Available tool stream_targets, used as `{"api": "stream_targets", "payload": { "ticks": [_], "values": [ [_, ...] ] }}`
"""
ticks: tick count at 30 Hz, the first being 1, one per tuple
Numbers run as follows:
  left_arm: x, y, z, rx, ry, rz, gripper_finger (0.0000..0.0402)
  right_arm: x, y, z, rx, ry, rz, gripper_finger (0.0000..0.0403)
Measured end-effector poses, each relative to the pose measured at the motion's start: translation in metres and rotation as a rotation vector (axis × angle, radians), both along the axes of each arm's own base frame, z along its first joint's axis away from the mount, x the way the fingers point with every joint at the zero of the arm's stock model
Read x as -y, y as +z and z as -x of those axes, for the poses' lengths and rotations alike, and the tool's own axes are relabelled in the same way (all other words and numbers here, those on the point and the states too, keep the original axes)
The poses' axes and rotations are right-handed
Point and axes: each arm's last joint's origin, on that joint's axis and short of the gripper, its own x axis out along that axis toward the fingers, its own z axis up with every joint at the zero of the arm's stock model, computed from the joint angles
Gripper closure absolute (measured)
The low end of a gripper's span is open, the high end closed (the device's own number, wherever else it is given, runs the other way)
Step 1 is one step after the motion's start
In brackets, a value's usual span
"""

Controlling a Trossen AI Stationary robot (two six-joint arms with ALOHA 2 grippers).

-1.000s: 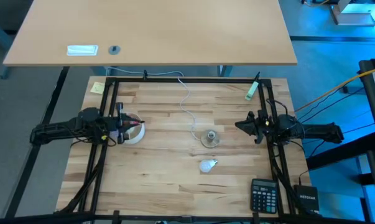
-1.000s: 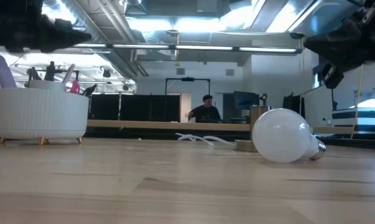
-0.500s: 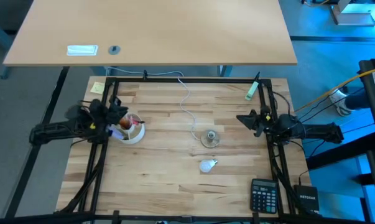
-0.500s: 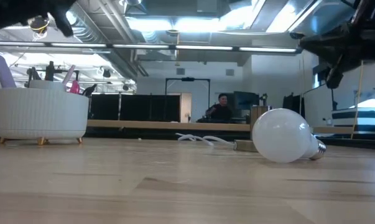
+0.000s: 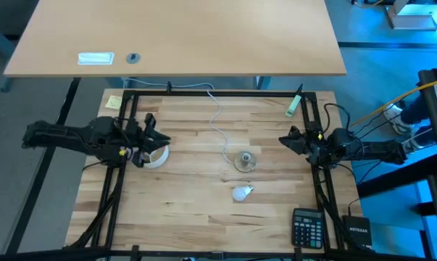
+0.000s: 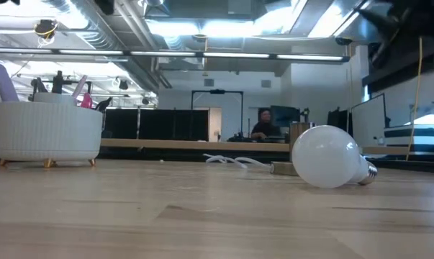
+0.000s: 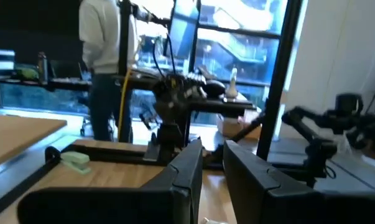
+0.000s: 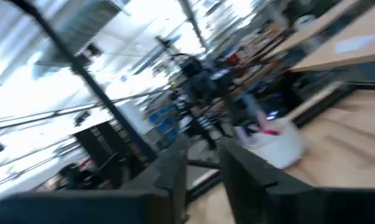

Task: Screw lightbulb
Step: Insert the lightbulb into the lamp

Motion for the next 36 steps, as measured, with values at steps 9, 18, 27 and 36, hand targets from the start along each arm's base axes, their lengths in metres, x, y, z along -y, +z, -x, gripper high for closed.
{"api": "stream_targets", "payload": {
  "ticks": [9, 18, 27, 36],
  "values": [
    [0.029, 0.023, -0.041, -0.077, -0.048, 0.04, 0.0298, -0.009, 0.045, -0.017, -0.045, 0.25, 0.125, 0.0162],
    [0.073, 0.023, -0.095, -0.199, -0.126, 0.059, 0.02, -0.043, 0.045, -0.046, -0.416, 0.509, 0.209, 0.0135],
    [0.115, -0.018, -0.156, -0.382, -0.106, 0.128, 0.0176, -0.087, 0.0, -0.062, -0.687, 0.534, 0.389, 0.0149],
    [0.135, -0.068, -0.199, -0.523, -0.078, 0.127, 0.0176, -0.111, -0.05, -0.077, -0.905, 0.408, 0.62, 0.0131]
  ]
}}
